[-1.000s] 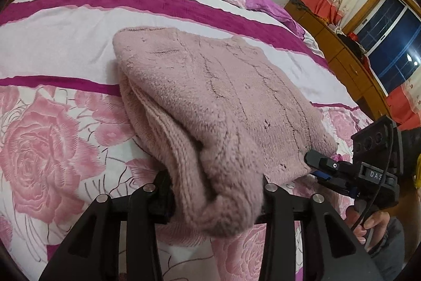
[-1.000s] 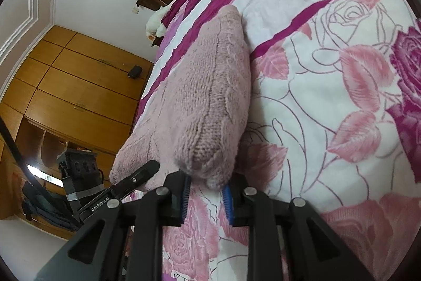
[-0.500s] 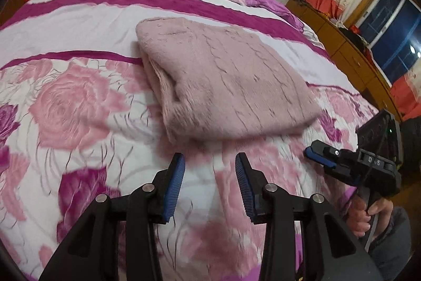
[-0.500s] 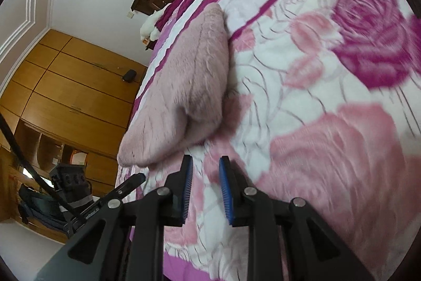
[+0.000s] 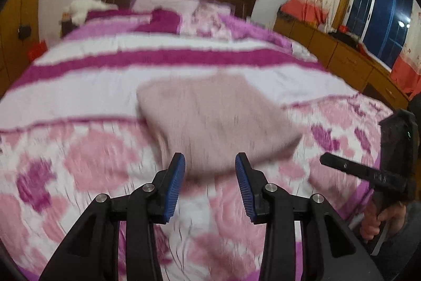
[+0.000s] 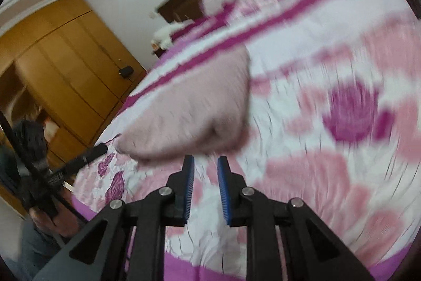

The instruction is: Fold small clothes

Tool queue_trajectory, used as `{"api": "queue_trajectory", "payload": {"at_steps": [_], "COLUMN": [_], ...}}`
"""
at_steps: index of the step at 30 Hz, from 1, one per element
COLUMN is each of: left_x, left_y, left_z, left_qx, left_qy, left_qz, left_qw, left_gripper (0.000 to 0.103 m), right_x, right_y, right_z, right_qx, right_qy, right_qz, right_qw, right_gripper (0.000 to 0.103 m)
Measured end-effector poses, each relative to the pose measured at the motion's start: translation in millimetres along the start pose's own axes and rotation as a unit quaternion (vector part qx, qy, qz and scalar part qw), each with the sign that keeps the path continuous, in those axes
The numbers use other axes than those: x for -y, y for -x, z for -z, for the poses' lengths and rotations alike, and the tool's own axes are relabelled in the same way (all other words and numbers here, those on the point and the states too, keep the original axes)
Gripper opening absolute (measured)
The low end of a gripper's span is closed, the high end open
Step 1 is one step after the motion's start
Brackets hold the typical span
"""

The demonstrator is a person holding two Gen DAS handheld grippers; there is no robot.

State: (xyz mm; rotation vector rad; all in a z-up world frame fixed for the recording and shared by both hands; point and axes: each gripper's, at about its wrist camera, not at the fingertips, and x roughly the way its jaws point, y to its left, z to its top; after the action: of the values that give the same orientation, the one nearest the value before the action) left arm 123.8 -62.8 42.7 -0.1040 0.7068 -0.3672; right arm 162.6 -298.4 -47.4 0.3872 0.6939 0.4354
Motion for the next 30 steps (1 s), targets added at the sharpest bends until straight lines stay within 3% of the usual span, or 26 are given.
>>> {"api": "queue_trajectory", "payload": {"at_steps": [4, 5, 7, 9, 10, 12, 13, 17, 19, 22, 26, 30], "left_x": [-4, -6, -9, -11, -13, -18, -20, -26, -23, -15, -3, -5], "left_y": [19, 22, 24, 18, 15, 6, 1, -10, -14, -24, -49, -70], "left_z": [-28, -34, -43, -50, -51, -53, -53, -51, -47, -42, -38, -26], "left_qx": [0.063, 0.075, 0.094, 0.105, 0.107, 0.108, 0.109, 0.118, 0.129, 0.135, 0.109, 0.098], "left_qy": [0.0, 0.0, -0.014, -0.047, -0.053, -0.065, -0.065, -0.047, -0.042, -0.056, -0.082, -0.077], "left_qz": [-0.017, -0.021, -0.044, -0.085, -0.094, -0.111, -0.111, -0.084, -0.071, -0.082, -0.084, -0.08], "left_qw": [0.9978, 0.9969, 0.9945, 0.9897, 0.9883, 0.9858, 0.9857, 0.9883, 0.9882, 0.9858, 0.9871, 0.989], "left_gripper": [0.016, 0.017, 0.03, 0.036, 0.038, 0.049, 0.049, 0.056, 0.07, 0.084, 0.084, 0.084], "right_x": [-32, -40, -51, -58, -60, -63, -65, -65, -63, -64, -63, -43], "right_y": [17, 20, 25, 22, 19, 11, 6, -14, -20, -26, -32, -45], "right_z": [-24, -29, -35, -41, -44, -48, -49, -53, -52, -54, -54, -51], "right_qx": [0.068, 0.086, 0.116, 0.122, 0.121, 0.125, 0.126, 0.13, 0.134, 0.141, 0.156, 0.133], "right_qy": [0.086, 0.106, 0.146, 0.17, 0.179, 0.198, 0.207, 0.226, 0.232, 0.246, 0.263, 0.237], "right_qz": [0.007, 0.01, 0.019, 0.029, 0.031, 0.041, 0.054, 0.096, 0.11, 0.12, 0.127, 0.119], "right_qw": [0.994, 0.991, 0.982, 0.977, 0.976, 0.971, 0.969, 0.961, 0.957, 0.951, 0.944, 0.955], "right_gripper": [0.02, 0.025, 0.044, 0.085, 0.09, 0.091, 0.091, 0.095, 0.096, 0.098, 0.102, 0.102]}}
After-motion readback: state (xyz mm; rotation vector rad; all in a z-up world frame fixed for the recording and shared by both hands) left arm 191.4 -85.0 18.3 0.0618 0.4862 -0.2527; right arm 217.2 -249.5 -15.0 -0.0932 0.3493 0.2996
